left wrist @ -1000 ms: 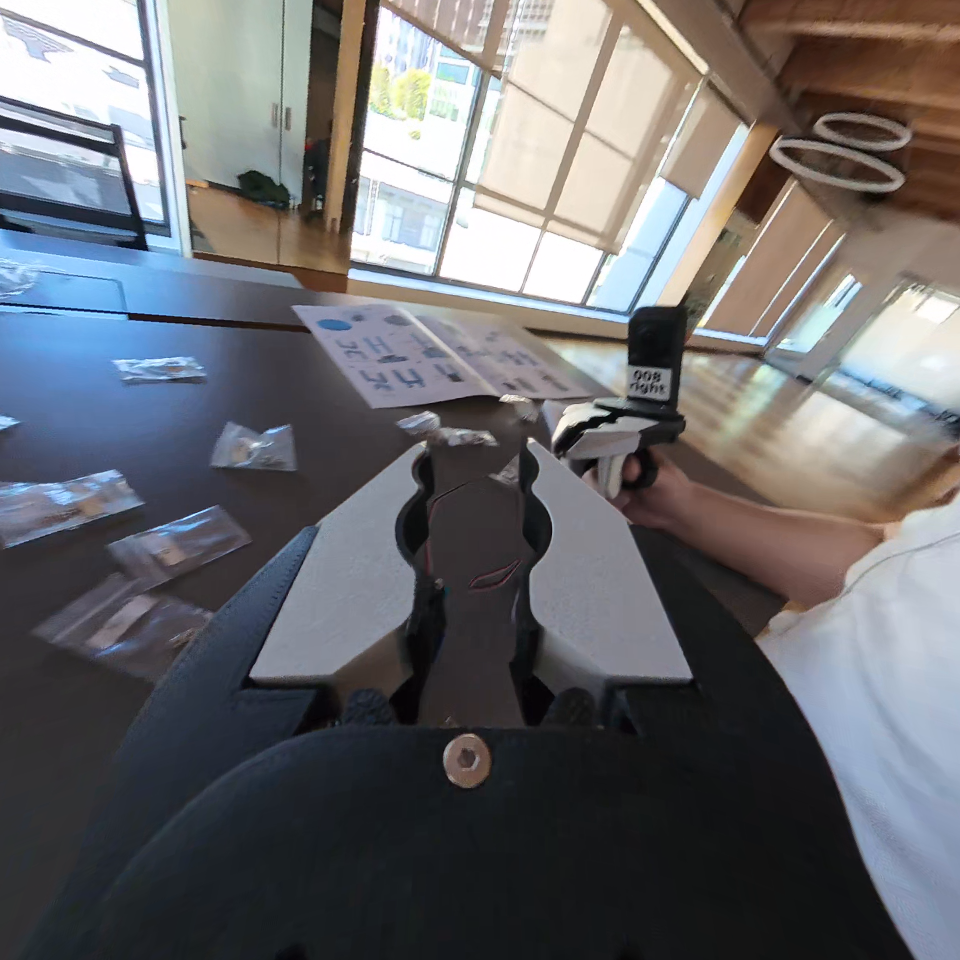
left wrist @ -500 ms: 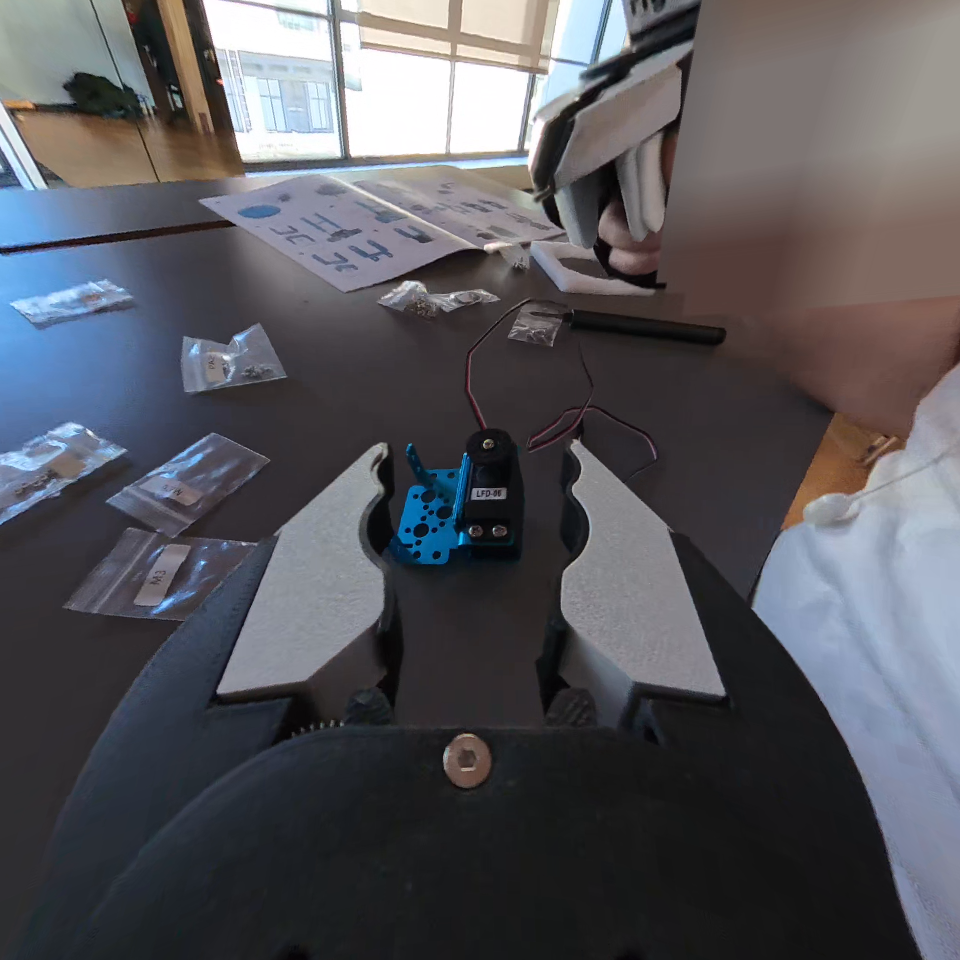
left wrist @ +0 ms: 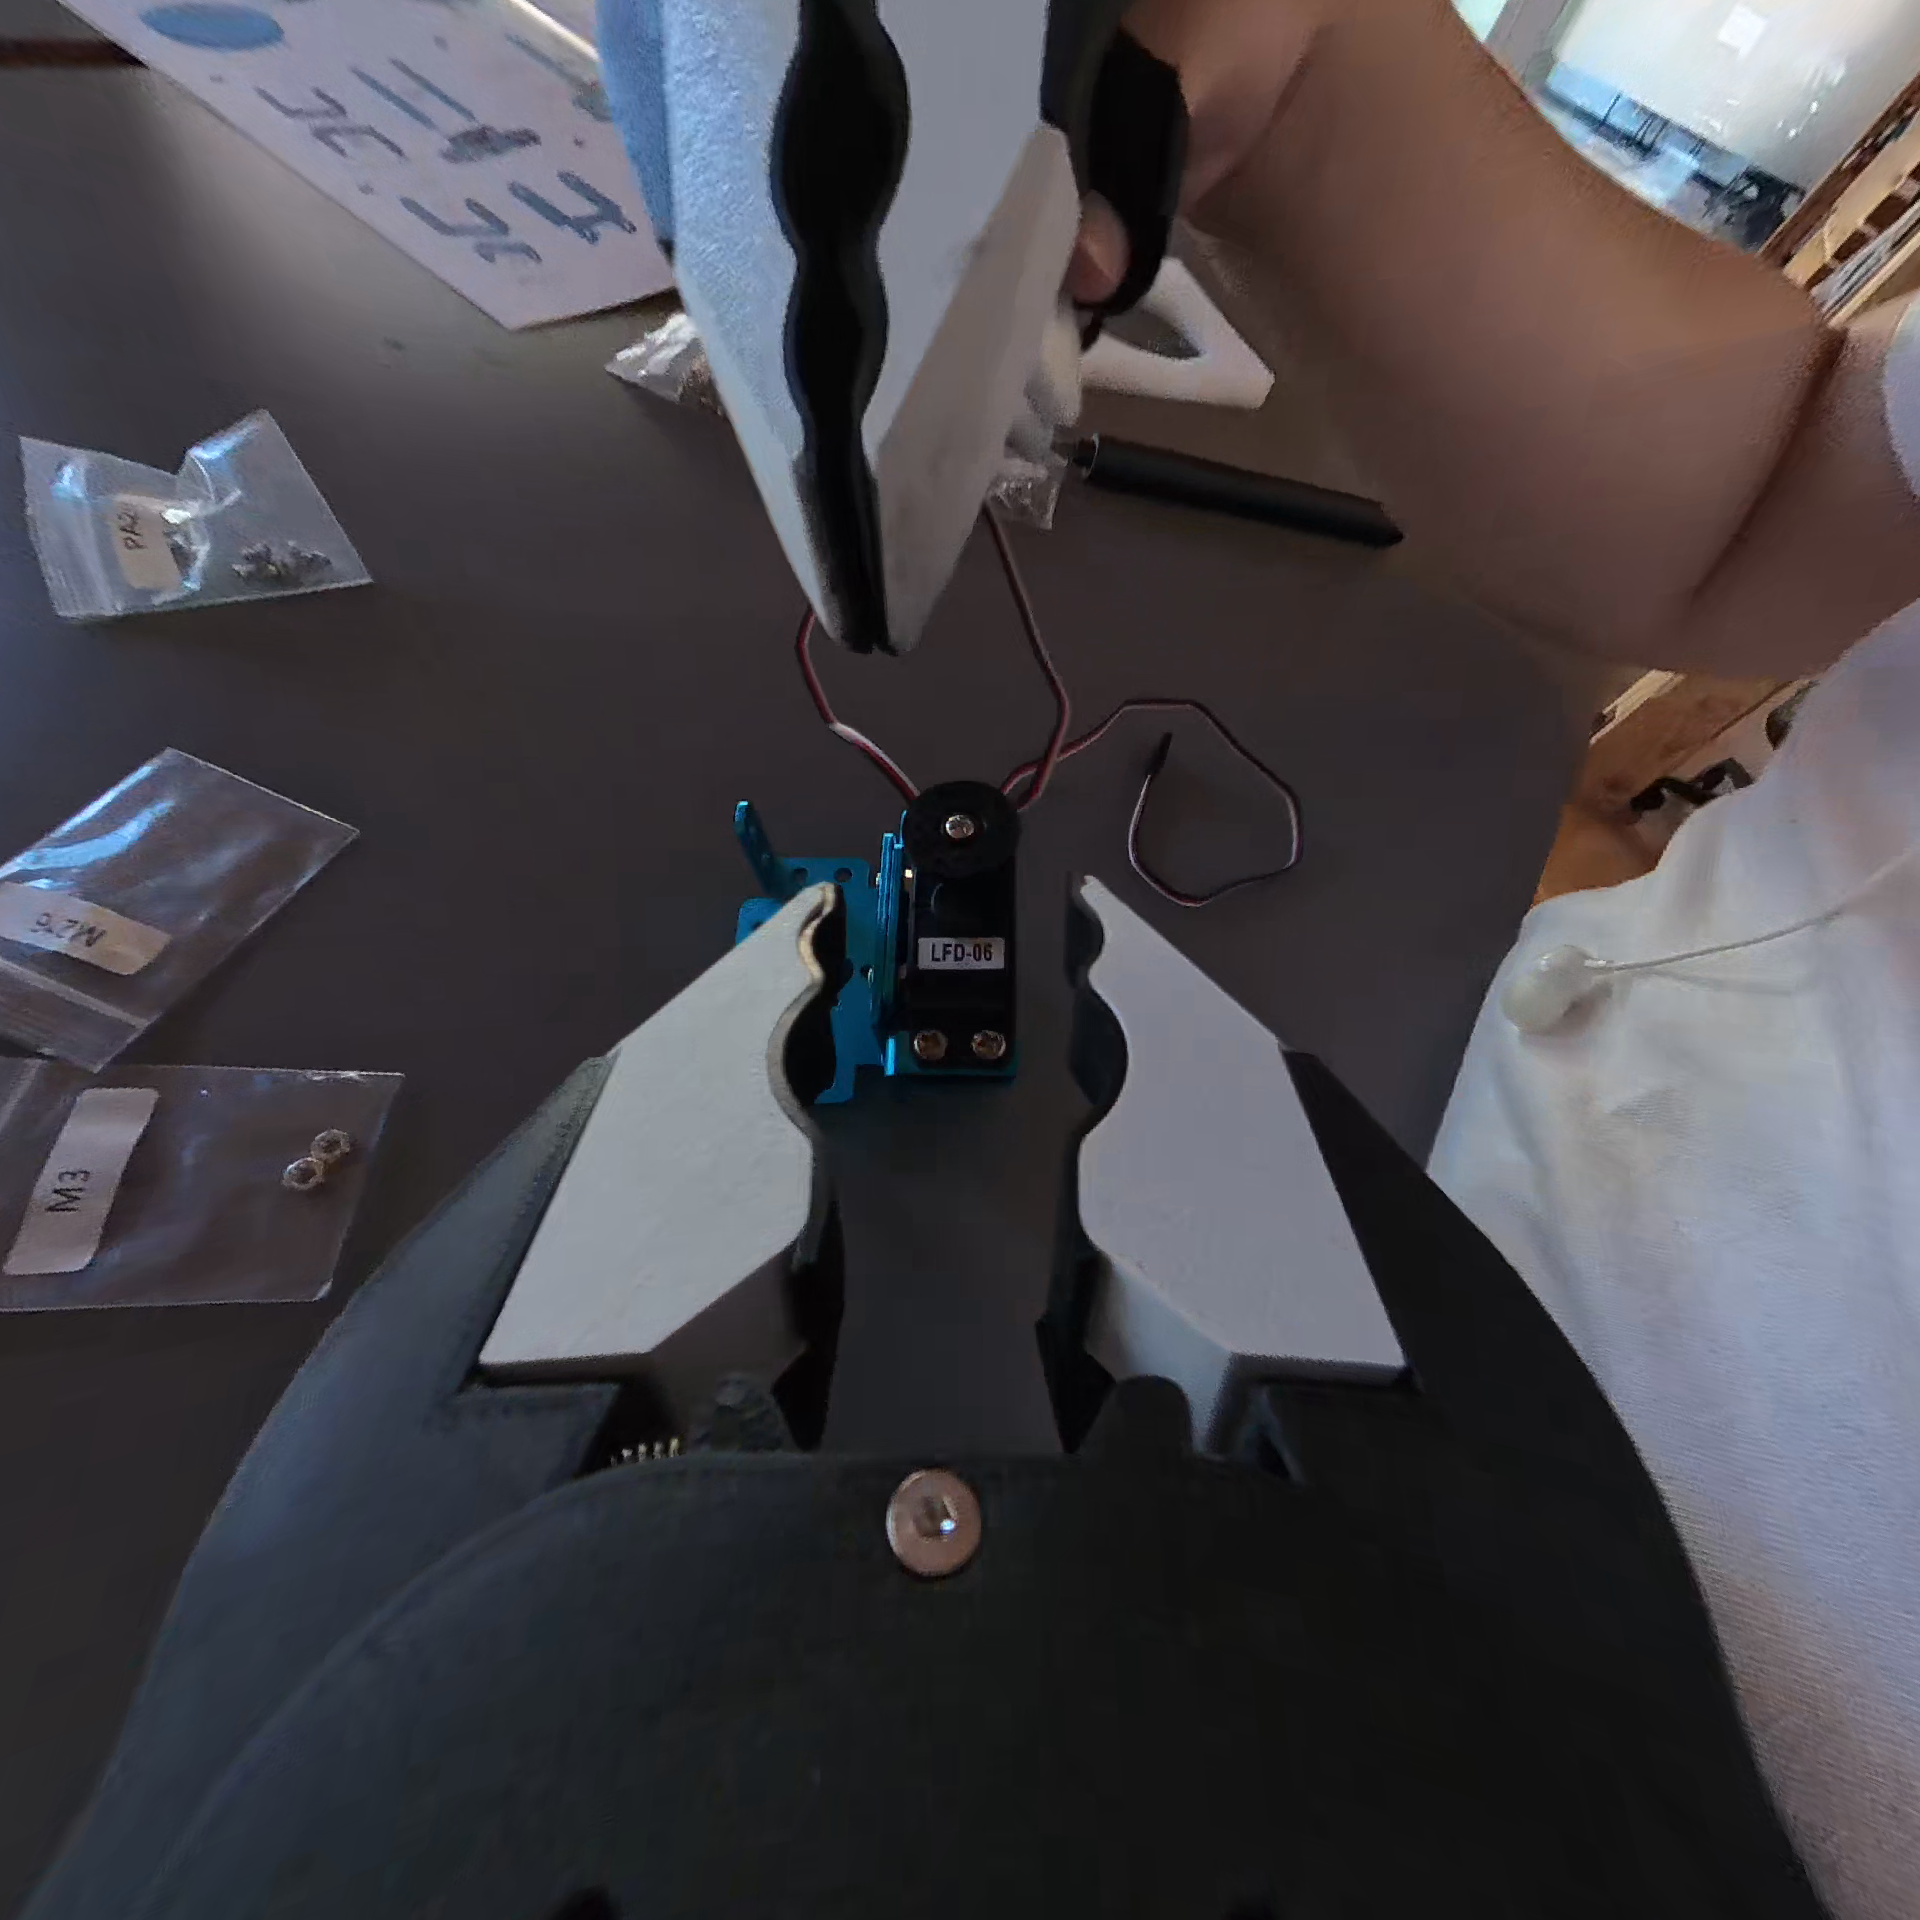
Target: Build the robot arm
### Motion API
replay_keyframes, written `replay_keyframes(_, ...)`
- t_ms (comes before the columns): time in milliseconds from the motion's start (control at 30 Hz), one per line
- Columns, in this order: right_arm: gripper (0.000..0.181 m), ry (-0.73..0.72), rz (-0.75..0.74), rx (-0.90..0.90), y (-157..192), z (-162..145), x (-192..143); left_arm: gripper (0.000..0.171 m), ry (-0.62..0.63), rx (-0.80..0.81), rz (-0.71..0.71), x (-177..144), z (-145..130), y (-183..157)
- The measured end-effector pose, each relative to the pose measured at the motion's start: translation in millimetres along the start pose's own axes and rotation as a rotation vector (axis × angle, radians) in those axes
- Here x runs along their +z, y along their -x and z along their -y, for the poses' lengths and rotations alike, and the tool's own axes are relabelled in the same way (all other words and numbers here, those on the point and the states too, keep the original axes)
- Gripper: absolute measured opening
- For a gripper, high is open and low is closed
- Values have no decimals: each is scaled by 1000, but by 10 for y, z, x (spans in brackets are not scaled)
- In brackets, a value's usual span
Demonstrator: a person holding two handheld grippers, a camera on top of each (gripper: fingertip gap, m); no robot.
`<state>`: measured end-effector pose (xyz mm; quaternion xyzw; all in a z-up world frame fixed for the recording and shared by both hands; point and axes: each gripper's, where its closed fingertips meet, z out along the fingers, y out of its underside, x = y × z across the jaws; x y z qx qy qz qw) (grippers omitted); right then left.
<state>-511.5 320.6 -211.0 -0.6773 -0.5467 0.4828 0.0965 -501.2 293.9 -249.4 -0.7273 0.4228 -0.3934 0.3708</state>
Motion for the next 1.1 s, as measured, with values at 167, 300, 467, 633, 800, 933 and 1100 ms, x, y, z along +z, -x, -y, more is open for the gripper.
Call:
replay_keyframes(167,1,59,70,46,-34,-217,99,26,8,-2,-4,30,4,21)
replay_keyframes(300,1,5,64,-23,10,-264,111,27,9,-15,-23,30,4,19)
replay_keyframes(467,1,-16,80,-38,5,-293,118,26,15,3,-29,26,-5,4)
replay_keyframes(633,1,-33,123,-47,22,-332,169,26,15,7,-27,23,-7,2)
replay_keyframes(800,1,-87,169,-63,55,-311,164,26,15,4,-27,20,-9,0)
replay_keyframes(933,1,-235,252,16,60,-176,32,26,14,2,-29,17,-11,-1)
replay_keyframes(1100,1,-427,403,360,-74,33,-211,26,14,-1,-30,17,-11,-2)
